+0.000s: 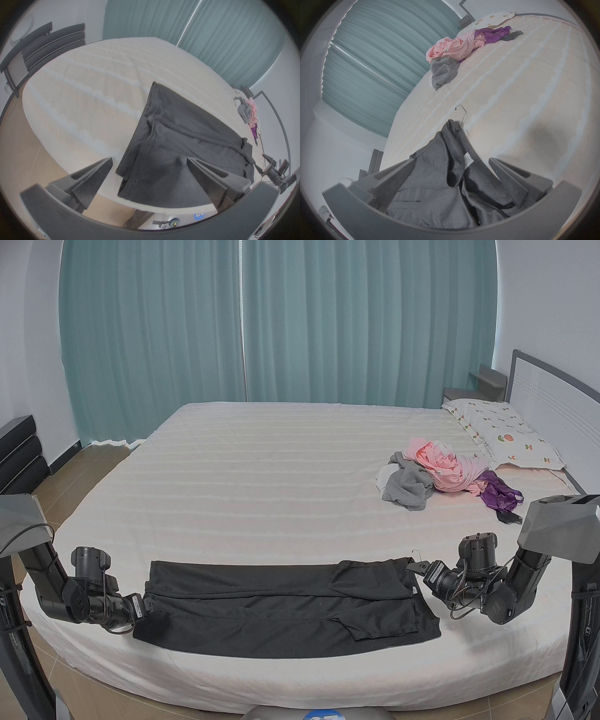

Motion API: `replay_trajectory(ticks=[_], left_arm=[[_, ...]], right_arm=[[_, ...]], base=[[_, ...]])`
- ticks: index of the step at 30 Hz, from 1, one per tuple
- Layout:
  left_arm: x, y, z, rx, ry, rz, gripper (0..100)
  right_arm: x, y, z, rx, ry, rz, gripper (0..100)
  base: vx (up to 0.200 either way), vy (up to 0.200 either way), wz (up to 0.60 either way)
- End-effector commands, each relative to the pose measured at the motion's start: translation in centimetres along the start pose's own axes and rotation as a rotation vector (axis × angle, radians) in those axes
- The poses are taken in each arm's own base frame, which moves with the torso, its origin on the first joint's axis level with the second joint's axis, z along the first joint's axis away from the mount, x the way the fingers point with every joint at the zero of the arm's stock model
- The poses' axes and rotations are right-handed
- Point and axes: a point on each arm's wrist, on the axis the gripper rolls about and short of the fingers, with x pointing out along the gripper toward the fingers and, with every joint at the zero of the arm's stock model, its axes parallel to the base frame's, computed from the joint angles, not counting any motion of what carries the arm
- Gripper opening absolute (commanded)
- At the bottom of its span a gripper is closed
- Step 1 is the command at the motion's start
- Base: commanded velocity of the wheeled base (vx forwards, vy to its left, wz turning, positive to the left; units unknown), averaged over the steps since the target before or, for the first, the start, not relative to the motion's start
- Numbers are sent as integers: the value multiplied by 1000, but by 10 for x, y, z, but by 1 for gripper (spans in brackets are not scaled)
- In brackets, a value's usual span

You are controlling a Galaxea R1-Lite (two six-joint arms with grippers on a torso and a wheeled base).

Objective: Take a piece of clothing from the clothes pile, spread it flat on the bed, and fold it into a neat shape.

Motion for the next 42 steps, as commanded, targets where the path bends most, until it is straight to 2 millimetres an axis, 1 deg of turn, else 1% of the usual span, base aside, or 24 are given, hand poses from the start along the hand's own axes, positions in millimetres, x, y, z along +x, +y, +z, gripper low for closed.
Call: replay_trajectory(ticks=[1, 5, 11, 12, 15, 17, 21, 24, 28, 41, 42], left_arm=[[-3, 9, -10, -9, 35, 10, 100], [0, 9, -8, -10, 30, 6, 100], [1, 13, -11, -11, 44, 16, 100], [2, 13, -10, -10, 44, 16, 0], [5, 15, -9, -15, 44, 21, 0], [4, 18, -8, -23, 42, 29, 0], [1, 18, -8, -21, 43, 32, 0], [-5, 18, -11, 15, 87, 55, 0], [-12, 18, -9, 23, 94, 63, 0], [-10, 19, -4, 18, 79, 67, 0], [-11, 18, -2, 13, 72, 64, 100]], right_arm=[[0, 1, -1, -2, 3, 2, 100], [0, 0, -1, -1, 6, -1, 100], [0, 0, -2, -2, 7, -1, 100], [0, 0, -2, -2, 8, -2, 100], [0, 0, -2, -2, 8, -2, 100], [0, 0, -2, -2, 8, 0, 100], [0, 0, -2, -2, 8, 0, 100], [0, 0, -2, -2, 8, 0, 100], [0, 0, -2, -2, 8, 0, 100], [0, -1, -2, -2, 11, -1, 100], [0, -1, -2, -2, 11, -1, 100]], base=[[0, 0, 0], [0, 0, 0], [0, 0, 0], [0, 0, 0], [0, 0, 0], [0, 0, 0], [0, 0, 0], [0, 0, 0], [0, 0, 0], [0, 0, 0], [0, 0, 0]])
